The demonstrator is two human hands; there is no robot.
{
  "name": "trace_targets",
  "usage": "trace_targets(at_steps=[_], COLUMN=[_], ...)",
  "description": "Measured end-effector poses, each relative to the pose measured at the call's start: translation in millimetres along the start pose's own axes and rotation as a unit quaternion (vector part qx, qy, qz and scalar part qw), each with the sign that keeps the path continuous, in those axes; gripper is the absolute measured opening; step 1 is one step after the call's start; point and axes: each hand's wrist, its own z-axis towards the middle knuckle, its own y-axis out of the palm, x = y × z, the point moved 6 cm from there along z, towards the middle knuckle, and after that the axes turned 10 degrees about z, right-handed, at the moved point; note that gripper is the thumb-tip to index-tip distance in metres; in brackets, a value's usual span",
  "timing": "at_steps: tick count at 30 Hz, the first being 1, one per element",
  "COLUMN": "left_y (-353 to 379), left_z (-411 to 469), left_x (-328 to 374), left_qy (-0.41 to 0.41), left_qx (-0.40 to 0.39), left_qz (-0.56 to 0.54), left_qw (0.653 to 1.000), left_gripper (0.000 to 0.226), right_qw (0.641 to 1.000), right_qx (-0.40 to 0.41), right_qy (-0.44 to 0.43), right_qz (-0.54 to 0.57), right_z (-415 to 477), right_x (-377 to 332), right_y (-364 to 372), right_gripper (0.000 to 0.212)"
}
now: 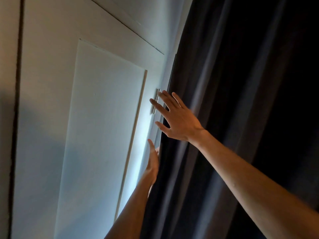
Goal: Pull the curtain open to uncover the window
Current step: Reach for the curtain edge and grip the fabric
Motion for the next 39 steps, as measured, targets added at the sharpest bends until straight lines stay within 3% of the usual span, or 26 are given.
trace_targets(at_steps=[3,6,10,13,17,21,31,36,39], left_y=[5.8,6.1,9.2,15.4,27.1,27.4,44.6,57.7,44.8], left_z=[4.0,8.2,16.1,13.3,6.9,6.5,-21.2,-41.5,-35.6], left_x=[-1.9,-9.9,-20.0,-16.0,-22.2,-24.1,-47.5,-51.0,-66.5], left_qy=[-0.04,-0.065,-0.063,-0.014,-0.002,-0.012,-0.136,-0.138,-0.148], left_qx=[-0.041,-0.049,-0.052,-0.057,-0.119,-0.128,-0.234,-0.224,-0.204], left_qz=[0.002,0.001,0.036,0.035,0.019,-0.001,-0.064,-0.05,-0.065], left_qw=[0.998,0.997,0.996,0.998,0.993,0.992,0.961,0.963,0.966], left_gripper=[0.094,0.078,0.098,0.065,0.057,0.044,0.085,0.063,0.06], right_qw=[1.0,1.0,1.0,0.999,0.997,0.996,0.993,0.989,0.987], right_qx=[-0.007,-0.013,-0.027,-0.037,-0.05,-0.056,-0.074,-0.113,-0.132], right_qy=[-0.003,-0.005,-0.006,-0.004,0.0,0.007,0.037,0.043,0.049], right_qz=[-0.003,0.0,-0.011,-0.023,-0.051,-0.073,-0.088,-0.087,-0.082], right_z=[4.6,8.2,12.4,11.6,10.3,8.6,3.8,-0.6,-4.7], right_x=[0.8,1.5,-1.2,-1.5,-1.2,-1.1,-1.0,-1.7,0.5], right_y=[5.2,12.0,23.6,27.6,31.8,30.9,32.9,41.6,42.3], right_gripper=[0.074,0.073,0.074,0.075,0.075,0.074,0.067,0.063,0.06])
